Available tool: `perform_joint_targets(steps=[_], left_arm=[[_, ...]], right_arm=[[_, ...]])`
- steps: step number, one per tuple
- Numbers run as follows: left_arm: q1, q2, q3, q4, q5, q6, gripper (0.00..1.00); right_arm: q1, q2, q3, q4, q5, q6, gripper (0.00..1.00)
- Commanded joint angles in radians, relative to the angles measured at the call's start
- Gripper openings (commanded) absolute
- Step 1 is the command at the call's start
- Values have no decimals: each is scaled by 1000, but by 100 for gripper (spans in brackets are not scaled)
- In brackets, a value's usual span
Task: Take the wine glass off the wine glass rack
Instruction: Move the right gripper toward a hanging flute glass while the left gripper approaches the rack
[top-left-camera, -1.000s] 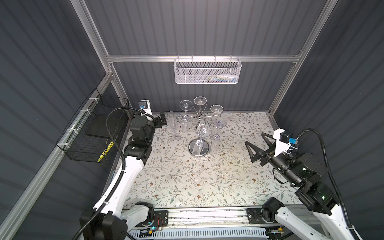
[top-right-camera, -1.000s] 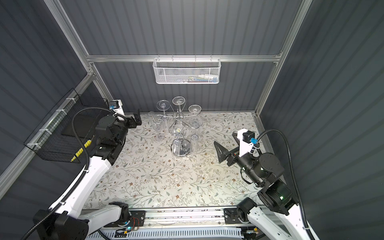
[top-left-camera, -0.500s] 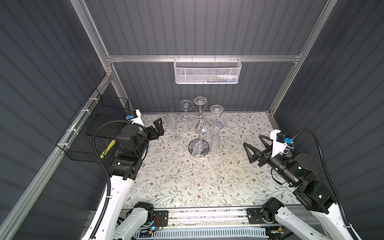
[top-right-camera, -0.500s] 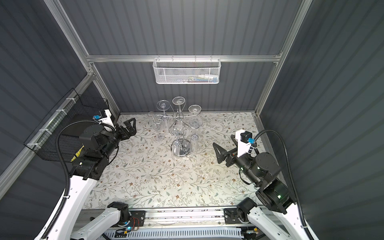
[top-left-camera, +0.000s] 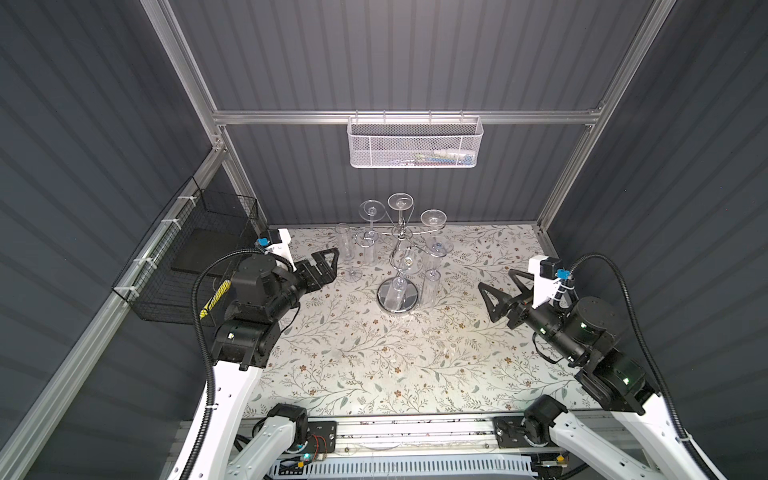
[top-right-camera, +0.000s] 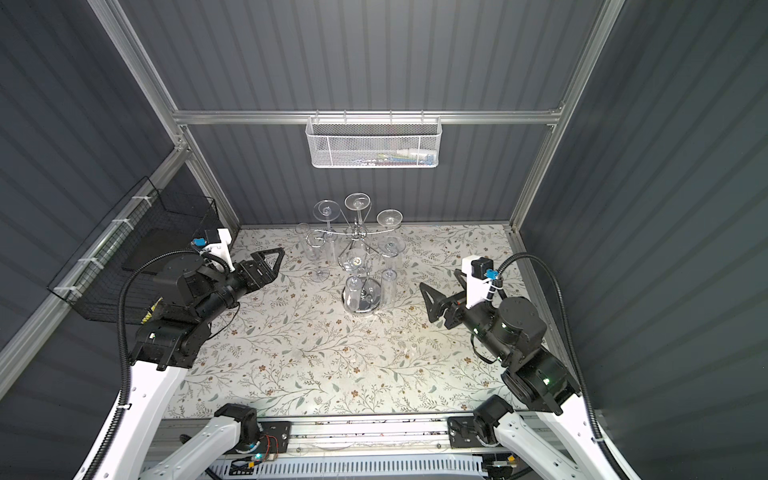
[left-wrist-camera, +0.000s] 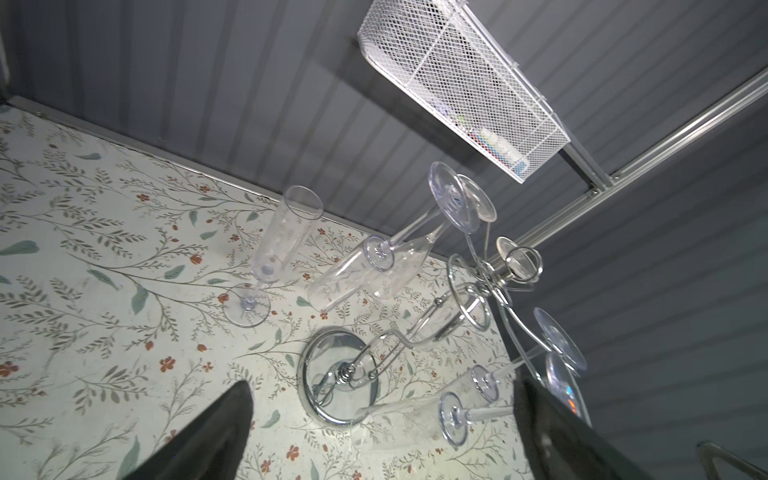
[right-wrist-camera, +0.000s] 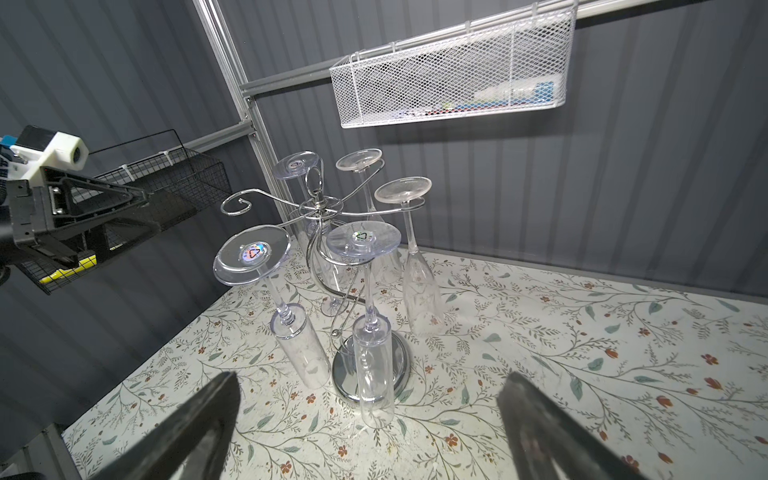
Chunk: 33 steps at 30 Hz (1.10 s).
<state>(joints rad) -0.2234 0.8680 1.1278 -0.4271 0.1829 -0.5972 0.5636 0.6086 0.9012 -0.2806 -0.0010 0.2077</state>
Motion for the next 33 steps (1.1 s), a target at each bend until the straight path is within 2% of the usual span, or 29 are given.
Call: perform_joint_targets(steps=[1, 7, 15, 23, 33], left_arm=[[1, -11, 33, -21, 109, -44, 99], [1, -13, 33, -16, 211, -87, 97], [1, -68, -16, -10, 223, -155, 97], [1, -80, -44, 9, 286, -219, 96], [-1, -76, -167, 271, 396, -417, 94]], right_arm=[[-1, 12, 2, 29, -14, 18, 99], [-1, 41, 14, 32, -14, 31, 99], [-1, 67, 21, 41, -30, 57, 99], [-1, 74, 15, 48, -34, 64, 99], [-1, 84, 7, 62, -45, 64, 99]])
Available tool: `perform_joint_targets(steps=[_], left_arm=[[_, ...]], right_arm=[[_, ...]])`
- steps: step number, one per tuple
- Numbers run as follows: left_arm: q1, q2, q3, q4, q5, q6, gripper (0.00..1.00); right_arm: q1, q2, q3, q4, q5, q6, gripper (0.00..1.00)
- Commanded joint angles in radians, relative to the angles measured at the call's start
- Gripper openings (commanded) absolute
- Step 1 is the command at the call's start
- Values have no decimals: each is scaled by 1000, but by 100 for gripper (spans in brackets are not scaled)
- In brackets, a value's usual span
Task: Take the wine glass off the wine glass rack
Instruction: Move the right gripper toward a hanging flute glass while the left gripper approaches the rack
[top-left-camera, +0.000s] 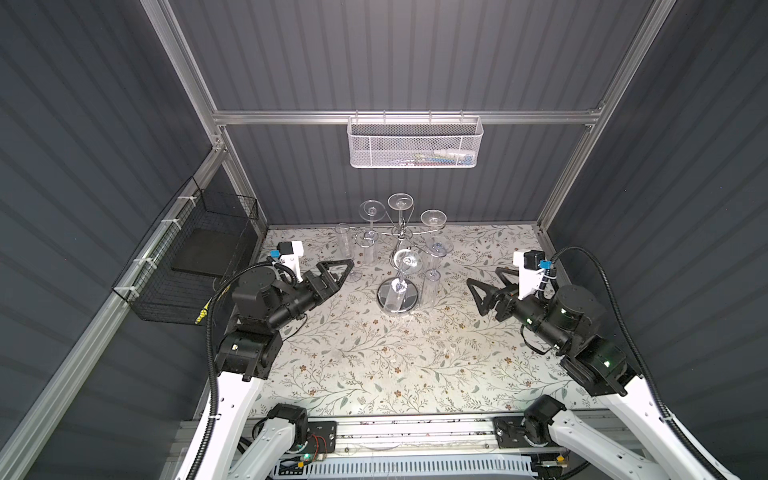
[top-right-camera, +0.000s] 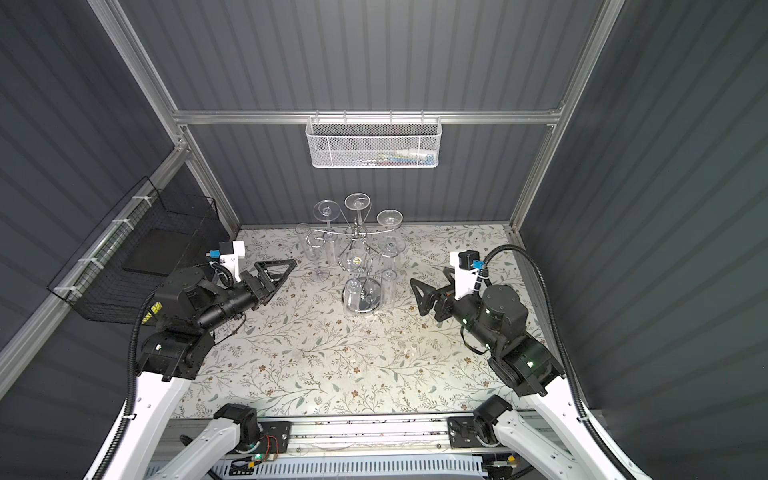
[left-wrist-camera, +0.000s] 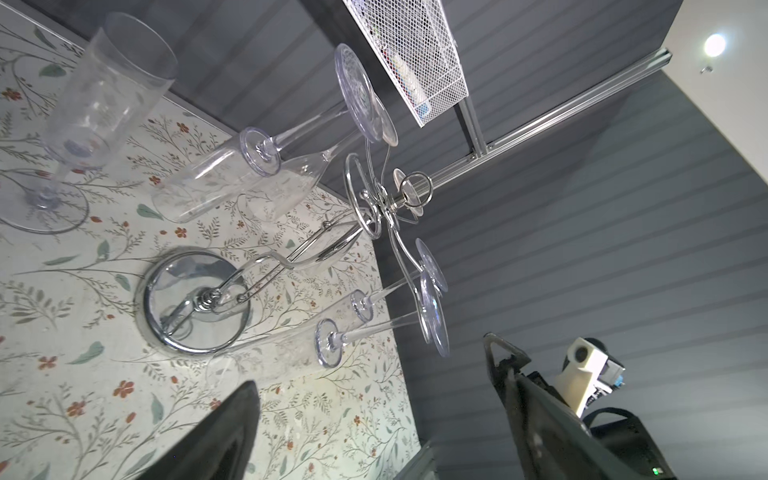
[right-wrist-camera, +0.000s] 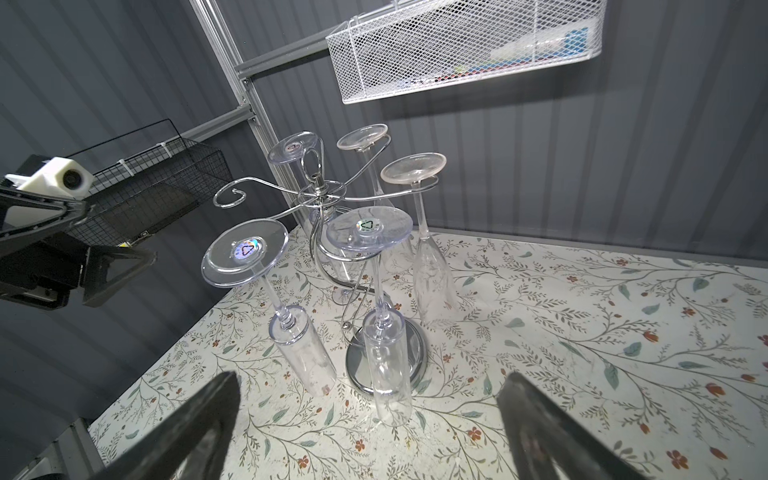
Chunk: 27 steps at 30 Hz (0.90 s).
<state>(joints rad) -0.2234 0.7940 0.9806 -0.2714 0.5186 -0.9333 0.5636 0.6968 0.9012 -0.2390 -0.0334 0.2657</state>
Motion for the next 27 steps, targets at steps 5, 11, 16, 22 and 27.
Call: perform_joint_targets(steps=[5, 11, 16, 22, 27], left_arm=[[-11, 45, -39, 215, 107, -158, 91], [-98, 70, -42, 238, 78, -173, 90], [-189, 94, -39, 234, 5, -142, 89], [-191, 78, -48, 207, -33, -113, 89], [-191, 54, -61, 170, -63, -82, 90]], right_arm=[[-2, -15, -2, 18, -4, 7, 99], [-1, -19, -4, 7, 16, 17, 99], [-4, 10, 30, -50, -6, 119, 99], [-4, 80, 70, -91, -120, 384, 99], [-3, 106, -13, 87, -244, 660, 99]])
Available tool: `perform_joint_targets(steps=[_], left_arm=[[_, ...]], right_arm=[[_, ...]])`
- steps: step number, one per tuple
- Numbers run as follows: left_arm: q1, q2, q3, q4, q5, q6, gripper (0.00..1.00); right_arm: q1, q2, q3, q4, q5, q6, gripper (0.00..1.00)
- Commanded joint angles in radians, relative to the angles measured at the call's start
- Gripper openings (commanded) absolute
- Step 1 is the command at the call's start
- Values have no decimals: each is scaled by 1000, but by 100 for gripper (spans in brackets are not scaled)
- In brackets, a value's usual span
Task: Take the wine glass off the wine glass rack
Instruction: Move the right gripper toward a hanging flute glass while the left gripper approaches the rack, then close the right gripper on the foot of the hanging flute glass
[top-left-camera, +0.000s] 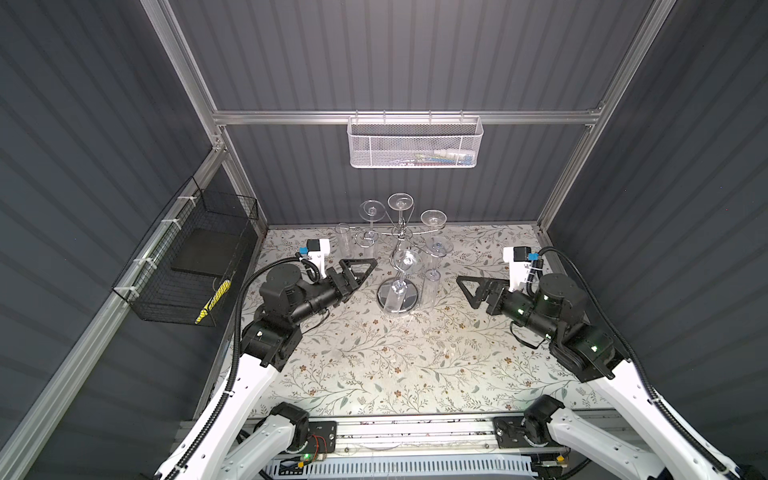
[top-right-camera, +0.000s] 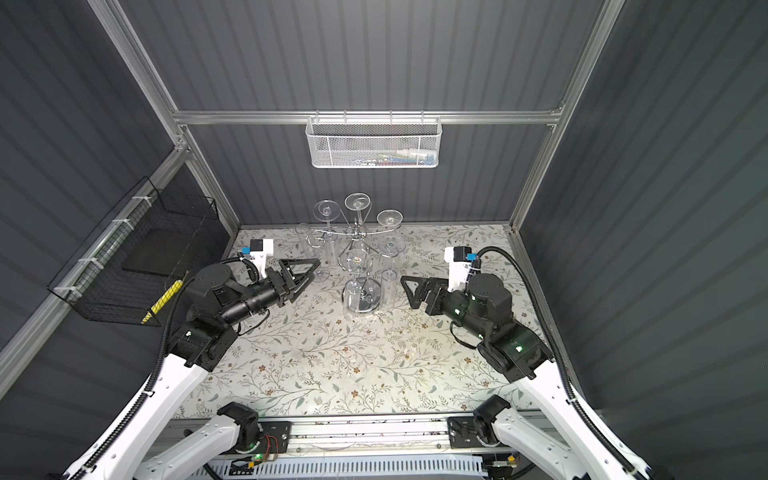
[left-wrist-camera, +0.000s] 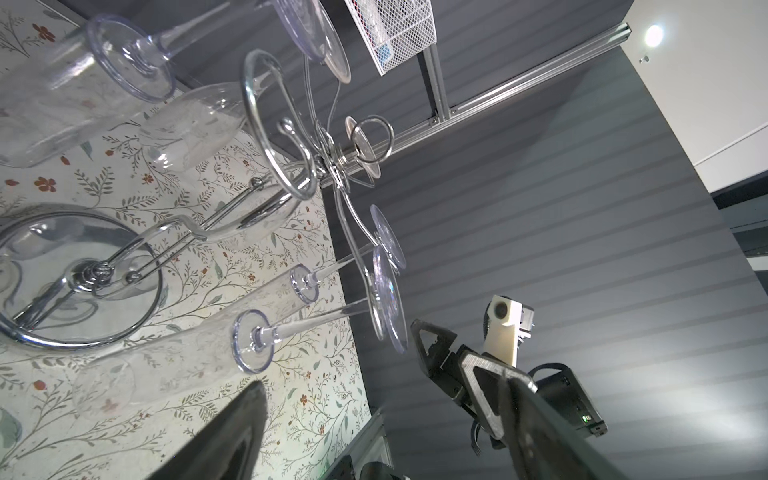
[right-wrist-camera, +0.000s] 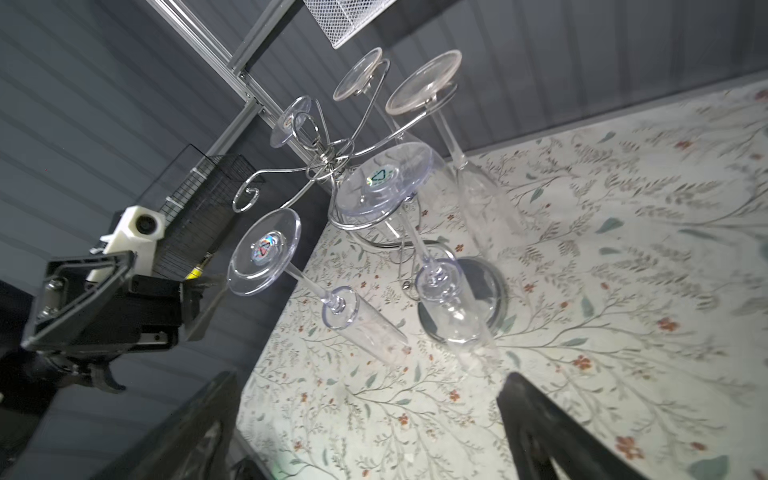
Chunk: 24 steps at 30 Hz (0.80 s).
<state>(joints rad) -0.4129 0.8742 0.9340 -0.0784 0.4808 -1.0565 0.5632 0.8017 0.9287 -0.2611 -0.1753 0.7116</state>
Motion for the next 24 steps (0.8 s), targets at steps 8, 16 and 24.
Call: perform_joint_targets(steps=[8, 16, 24], left_arm=[[-1, -56, -18, -96, -77, 109, 91], [-1, -63, -25, -118, -94, 139, 91], [-1, -77, -26, -143, -99, 163, 91]], right_arm=[[36, -5, -122, 263, -62, 399, 98], [63, 23, -114, 309, -39, 453, 93], [93, 38, -116, 372, -6, 507, 83]])
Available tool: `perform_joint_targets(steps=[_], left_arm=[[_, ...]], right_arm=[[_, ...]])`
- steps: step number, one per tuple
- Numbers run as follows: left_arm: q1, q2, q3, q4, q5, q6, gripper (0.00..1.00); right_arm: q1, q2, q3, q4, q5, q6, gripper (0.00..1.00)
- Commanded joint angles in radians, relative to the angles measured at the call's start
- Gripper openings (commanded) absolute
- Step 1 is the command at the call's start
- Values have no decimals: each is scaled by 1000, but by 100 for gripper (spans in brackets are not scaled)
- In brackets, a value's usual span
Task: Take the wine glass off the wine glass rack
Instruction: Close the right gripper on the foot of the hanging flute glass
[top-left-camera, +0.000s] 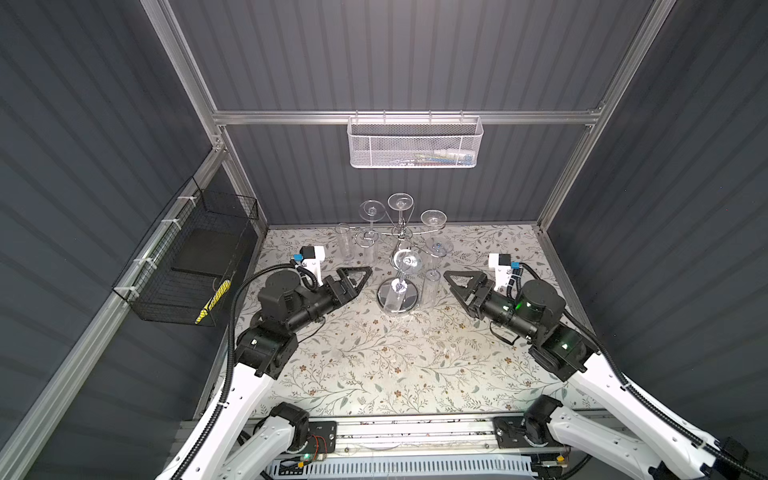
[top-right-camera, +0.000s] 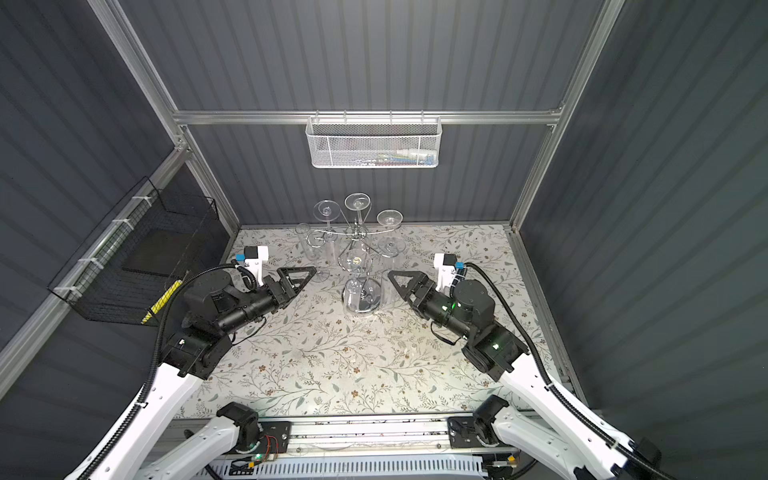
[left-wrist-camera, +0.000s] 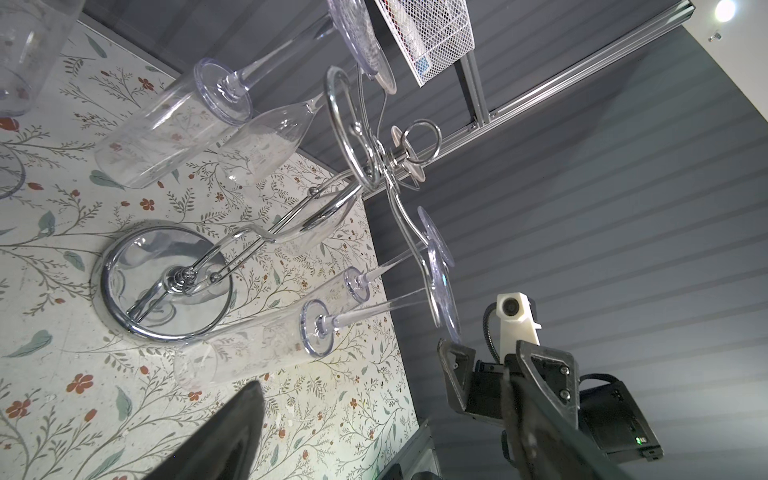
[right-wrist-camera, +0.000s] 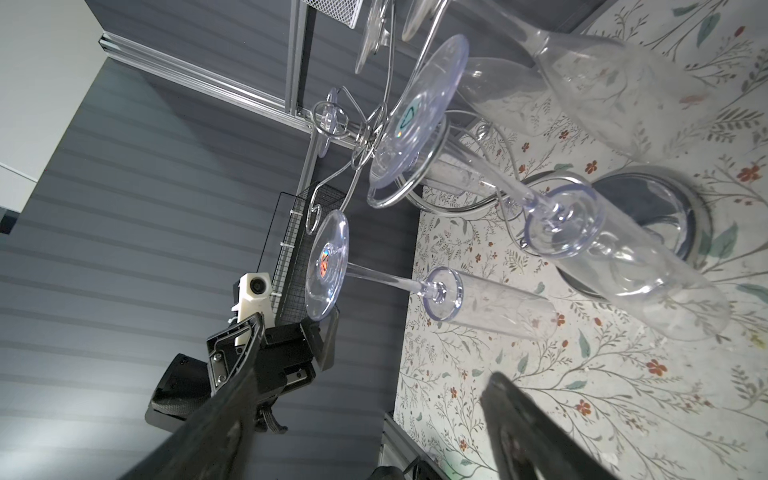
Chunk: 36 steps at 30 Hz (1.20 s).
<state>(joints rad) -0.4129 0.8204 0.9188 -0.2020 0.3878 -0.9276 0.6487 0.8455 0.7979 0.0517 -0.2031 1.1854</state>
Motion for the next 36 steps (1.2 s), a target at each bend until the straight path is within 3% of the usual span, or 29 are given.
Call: perform_joint_targets(steps=[1, 10, 36], left_arm=[[-1, -26, -11, -22, -8, 36, 92], [-1, -44, -19, -51, -20, 57, 92], [-1, -70, -17, -81, -33, 71, 93]], right_arm=[[7, -4, 15, 68, 24, 39, 81], [33, 45, 19, 139, 21, 73, 69], [68, 268, 87, 353, -48, 128, 46]])
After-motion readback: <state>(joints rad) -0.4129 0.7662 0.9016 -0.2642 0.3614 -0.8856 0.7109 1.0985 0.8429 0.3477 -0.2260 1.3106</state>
